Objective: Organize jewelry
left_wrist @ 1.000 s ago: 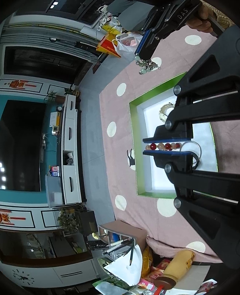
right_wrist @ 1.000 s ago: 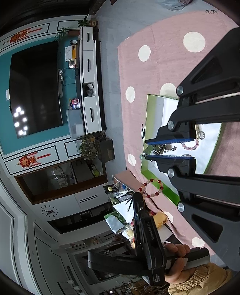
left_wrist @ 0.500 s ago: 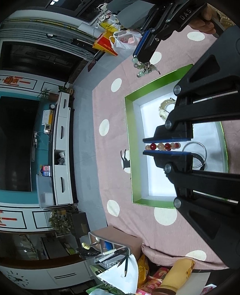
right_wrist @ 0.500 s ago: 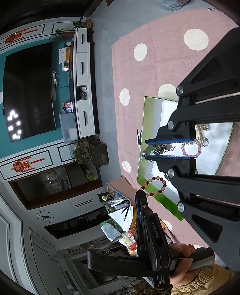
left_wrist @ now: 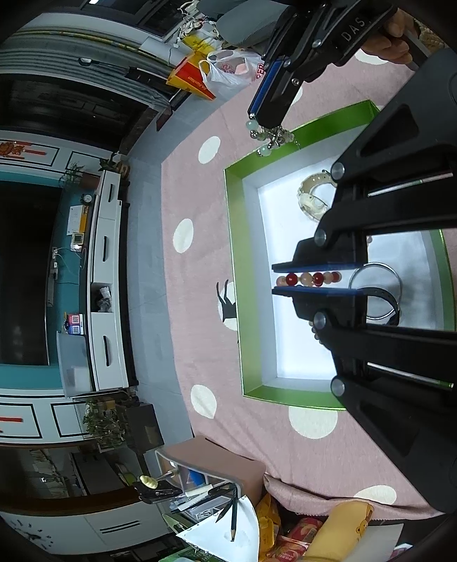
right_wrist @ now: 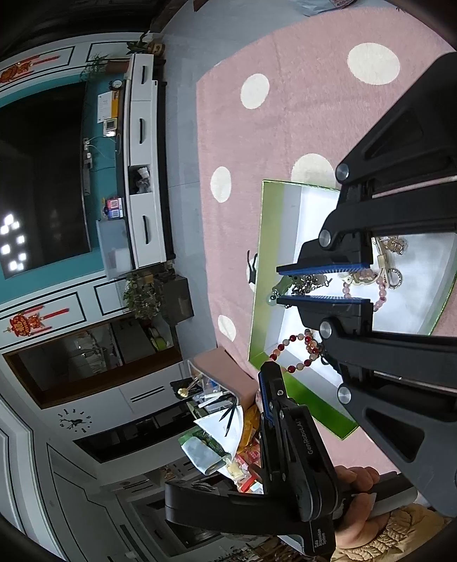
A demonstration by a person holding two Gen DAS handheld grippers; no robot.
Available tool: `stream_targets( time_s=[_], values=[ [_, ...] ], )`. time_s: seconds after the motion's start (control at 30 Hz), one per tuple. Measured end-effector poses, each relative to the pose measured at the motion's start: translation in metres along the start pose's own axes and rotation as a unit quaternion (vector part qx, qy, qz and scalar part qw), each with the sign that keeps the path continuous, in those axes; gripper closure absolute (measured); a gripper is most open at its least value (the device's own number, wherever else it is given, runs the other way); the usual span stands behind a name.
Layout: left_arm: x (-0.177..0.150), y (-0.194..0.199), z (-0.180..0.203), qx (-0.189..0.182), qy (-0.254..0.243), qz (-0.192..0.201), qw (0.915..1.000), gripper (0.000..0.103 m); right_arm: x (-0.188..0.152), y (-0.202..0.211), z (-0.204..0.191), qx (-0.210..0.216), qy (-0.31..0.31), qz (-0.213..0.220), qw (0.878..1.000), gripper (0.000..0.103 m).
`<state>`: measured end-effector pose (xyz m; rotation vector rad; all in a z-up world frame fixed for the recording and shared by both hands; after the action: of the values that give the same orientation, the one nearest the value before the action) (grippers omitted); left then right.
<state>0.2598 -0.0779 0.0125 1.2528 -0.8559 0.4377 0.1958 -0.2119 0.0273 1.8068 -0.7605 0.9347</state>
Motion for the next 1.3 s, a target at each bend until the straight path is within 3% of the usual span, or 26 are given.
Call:
stream_targets(
  time_s=[0.4,0.5,0.53,0.6,0.67,0.87,1.07,1.3],
  values=[
    [-0.015,-0.027,-0.002,0.009,0.000,-0.035,0.9994,0.096,-0.024,-0.039,0.009,-0.013,-0.016,-0.069,0.997,0.090],
    [-0.016,-0.026,-0.004,0.013,0.000,-0.037,0.9992,0.087,-0.027,-0.040,0.011,-0.022,-0.017,-0.076,0.997,0.082],
    [-0.015,-0.024,-0.005,0.016,0.000,-0.036,0.9992,0.078,-0.026,-0.039,0.011,-0.024,-0.016,-0.077,0.997,0.079],
    [-0.014,-0.019,-0.007,0.019,0.001,-0.033,0.9993,0.062,-0.025,-0.036,0.011,-0.031,-0.013,-0.078,0.996,0.059],
    [-0.010,-0.010,-0.010,0.030,0.004,-0.029,0.9991,0.031,-0.019,-0.028,0.009,-0.045,-0.007,-0.077,0.996,0.040],
    [0.006,0.022,-0.023,0.061,0.003,-0.024,0.9979,0.006,0.003,-0.001,0.003,-0.093,0.016,-0.088,0.992,0.003],
    [0.026,0.061,-0.042,0.113,0.017,-0.036,0.9928,0.002,0.033,0.026,-0.010,-0.130,0.033,-0.109,0.985,0.001],
    [0.051,0.106,-0.056,0.131,0.038,-0.031,0.9901,0.002,0.068,0.052,-0.033,-0.128,0.052,-0.097,0.986,0.001]
  ],
)
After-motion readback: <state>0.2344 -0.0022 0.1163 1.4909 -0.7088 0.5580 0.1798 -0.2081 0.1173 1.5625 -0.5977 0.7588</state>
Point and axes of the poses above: each gripper's, at about its wrist camera, not at the fingertips, and y roughly against the way its jaws point, z to its right, x to its top, the point moved 7 cm from there along -y, roughly the way its jaws point, and after that the axes turned 6 degrees about z, right-handed, at the moved point
